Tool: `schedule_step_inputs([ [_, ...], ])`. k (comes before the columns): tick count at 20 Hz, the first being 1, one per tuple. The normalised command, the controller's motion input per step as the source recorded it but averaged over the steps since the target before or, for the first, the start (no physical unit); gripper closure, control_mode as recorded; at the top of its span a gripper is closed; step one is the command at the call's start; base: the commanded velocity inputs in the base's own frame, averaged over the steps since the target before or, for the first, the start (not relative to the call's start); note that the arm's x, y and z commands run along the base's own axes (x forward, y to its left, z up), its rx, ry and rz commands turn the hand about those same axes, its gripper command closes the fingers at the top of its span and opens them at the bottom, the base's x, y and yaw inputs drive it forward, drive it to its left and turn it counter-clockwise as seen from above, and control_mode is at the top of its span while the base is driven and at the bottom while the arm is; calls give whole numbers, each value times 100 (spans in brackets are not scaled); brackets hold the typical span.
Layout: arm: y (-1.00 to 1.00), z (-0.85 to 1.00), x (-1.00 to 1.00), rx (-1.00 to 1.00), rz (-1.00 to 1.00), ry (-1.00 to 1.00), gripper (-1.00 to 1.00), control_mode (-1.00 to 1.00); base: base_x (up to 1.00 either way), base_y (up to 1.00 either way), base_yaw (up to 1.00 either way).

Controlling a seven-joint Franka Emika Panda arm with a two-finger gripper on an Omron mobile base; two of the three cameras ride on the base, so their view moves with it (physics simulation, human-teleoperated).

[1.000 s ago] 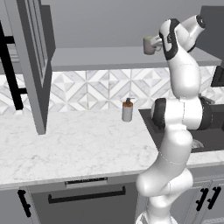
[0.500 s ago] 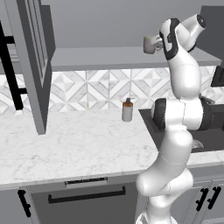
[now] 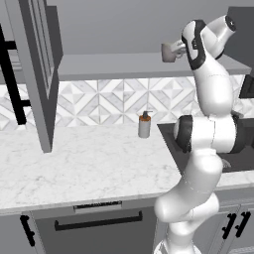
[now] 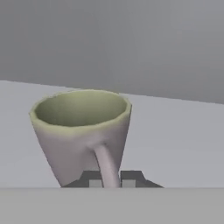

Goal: Gather all objects into one cabinet and sort the glasses and bowls to opposite sides.

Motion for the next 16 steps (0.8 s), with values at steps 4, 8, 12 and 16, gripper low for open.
schedule_step_inputs([
  [4,67,31,-71,-18,13,-8,100,-100,0,0,0],
  [8,67,40,-86,-15,11,-14,100,-100,0,0,0],
  [12,67,27,-99,-16,7,-26,100,-100,0,0,0],
  [16,24,1,-59,-5,0,-19,100,-100,0,0,0],
])
